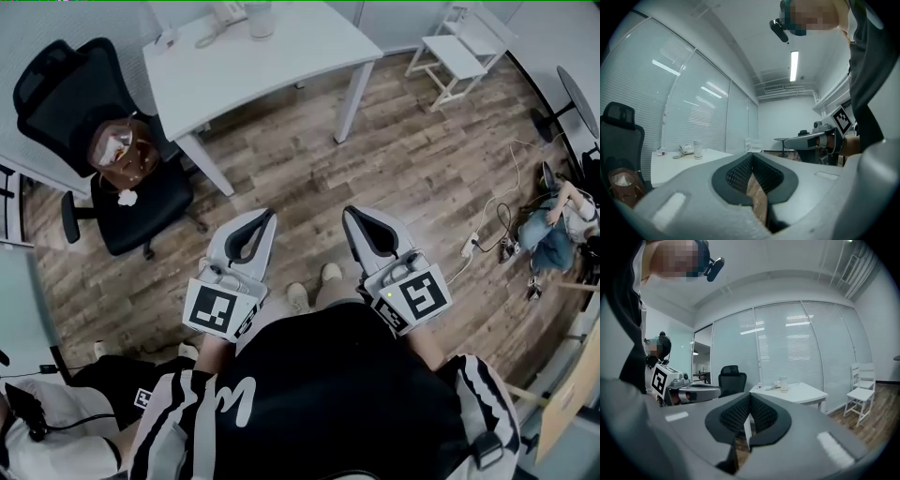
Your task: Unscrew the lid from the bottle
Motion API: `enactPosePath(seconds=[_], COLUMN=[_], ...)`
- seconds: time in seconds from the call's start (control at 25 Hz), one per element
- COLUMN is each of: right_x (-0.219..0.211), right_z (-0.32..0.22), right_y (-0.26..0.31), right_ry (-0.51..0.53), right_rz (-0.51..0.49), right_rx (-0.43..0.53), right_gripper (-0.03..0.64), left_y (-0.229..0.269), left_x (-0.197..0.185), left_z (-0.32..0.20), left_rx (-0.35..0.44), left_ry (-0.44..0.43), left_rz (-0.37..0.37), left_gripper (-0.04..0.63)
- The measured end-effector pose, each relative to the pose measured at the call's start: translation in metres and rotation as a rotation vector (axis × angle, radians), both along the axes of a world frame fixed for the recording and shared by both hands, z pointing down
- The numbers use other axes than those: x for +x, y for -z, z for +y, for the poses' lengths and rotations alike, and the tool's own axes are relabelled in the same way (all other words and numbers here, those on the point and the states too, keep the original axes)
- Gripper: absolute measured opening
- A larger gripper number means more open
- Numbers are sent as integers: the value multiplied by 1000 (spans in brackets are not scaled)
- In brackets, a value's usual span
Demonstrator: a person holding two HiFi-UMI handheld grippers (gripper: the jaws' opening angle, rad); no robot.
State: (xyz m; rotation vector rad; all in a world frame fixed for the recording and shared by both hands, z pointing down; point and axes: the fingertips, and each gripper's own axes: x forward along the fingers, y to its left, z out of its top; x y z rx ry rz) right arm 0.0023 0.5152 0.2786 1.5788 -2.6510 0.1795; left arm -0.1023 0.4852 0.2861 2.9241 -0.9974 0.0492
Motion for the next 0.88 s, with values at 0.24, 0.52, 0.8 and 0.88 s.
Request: enactPosePath(seconds=[0.24,0.52,0.8,0.88], right_x=[7,6,17,20], right_z=[-7,-34,-70,-82], right_y=[-2,2,1,2], right_ry=[-8,25,54,59], right_rz=[-2,-13,-1,-5], right_rx=[5,27,24,24], right_gripper=[2,2,2,2], left_y=[-2,-2,-1,0], left_x=[5,3,11,13], left_z=[-6,-27,-64,-74], left_rx=[2,5,8,11], left_ry=[-1,32,68,75], left_rz=[2,-8,-3,0], left_gripper=[0,0,0,0])
